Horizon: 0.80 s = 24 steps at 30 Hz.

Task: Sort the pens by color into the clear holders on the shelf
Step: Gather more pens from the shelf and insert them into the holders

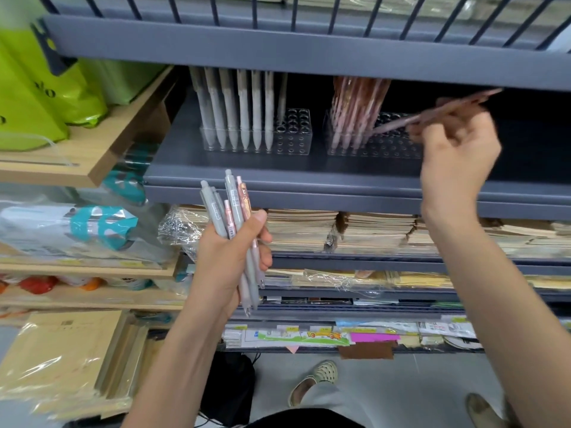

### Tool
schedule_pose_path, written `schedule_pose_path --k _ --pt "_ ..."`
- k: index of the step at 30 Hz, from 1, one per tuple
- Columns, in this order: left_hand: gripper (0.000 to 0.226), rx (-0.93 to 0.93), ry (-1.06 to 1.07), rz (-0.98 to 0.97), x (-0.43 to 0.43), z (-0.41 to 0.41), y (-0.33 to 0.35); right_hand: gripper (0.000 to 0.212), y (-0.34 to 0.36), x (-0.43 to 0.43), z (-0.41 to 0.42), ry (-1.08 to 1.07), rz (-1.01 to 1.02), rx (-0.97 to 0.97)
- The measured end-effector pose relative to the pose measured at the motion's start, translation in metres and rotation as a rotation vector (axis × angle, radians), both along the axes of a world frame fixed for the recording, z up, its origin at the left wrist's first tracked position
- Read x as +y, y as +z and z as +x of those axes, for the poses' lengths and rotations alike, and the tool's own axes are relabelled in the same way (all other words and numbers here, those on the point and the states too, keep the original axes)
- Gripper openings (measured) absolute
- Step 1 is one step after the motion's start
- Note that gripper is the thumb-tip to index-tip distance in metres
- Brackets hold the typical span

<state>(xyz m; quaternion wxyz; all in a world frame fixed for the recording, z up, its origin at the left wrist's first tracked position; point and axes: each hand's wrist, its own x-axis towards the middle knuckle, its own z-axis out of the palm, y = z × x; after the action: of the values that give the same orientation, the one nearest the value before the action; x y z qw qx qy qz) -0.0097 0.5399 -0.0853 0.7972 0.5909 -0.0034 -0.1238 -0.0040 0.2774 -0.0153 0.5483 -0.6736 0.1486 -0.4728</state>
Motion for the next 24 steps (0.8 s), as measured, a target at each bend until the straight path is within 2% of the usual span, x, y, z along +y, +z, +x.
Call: schedule_pose_path --k 2,5,7,10,14,17,19,22,24 --pt "0.030 -0.003 0.000 0.015 -0.002 0.003 -0.001 0.022 0.000 -0.009 0.007 -0.059 -0.068 0.017" --pt "0.016 -0.018 -0.008 0.036 -0.004 0.005 -0.002 0.015 -0.004 -0.013 0.018 -0.055 -0.168 0.079" --pt "0.029 -0.020 -0.015 0.048 -0.005 0.005 -0.003 0.017 -0.004 -0.015 0.026 -0.061 -0.254 0.126" --pt "0.035 -0.001 -0.011 0.013 -0.006 0.006 -0.003 0.013 0.000 -0.016 0.038 -0.048 -0.371 0.187" --pt "0.039 0.005 -0.021 -0.019 -0.004 0.009 -0.005 0.010 0.006 -0.019 0.048 -0.071 -0.373 0.192" --pt "0.027 -0.009 -0.001 -0.011 -0.001 0.011 -0.008 0.009 0.006 -0.022 0.051 -0.086 -0.322 0.170" --pt "0.018 -0.003 0.012 0.005 0.000 0.013 -0.012 0.013 0.002 -0.023 0.052 -0.093 -0.371 0.246" --pt "0.017 -0.007 0.008 0.037 0.001 0.015 -0.019 0.022 -0.004 -0.024 0.059 -0.172 -0.569 0.431" --pt "0.017 -0.019 0.000 0.043 0.001 0.015 -0.021 0.026 -0.005 -0.024 0.065 -0.169 -0.609 0.541"
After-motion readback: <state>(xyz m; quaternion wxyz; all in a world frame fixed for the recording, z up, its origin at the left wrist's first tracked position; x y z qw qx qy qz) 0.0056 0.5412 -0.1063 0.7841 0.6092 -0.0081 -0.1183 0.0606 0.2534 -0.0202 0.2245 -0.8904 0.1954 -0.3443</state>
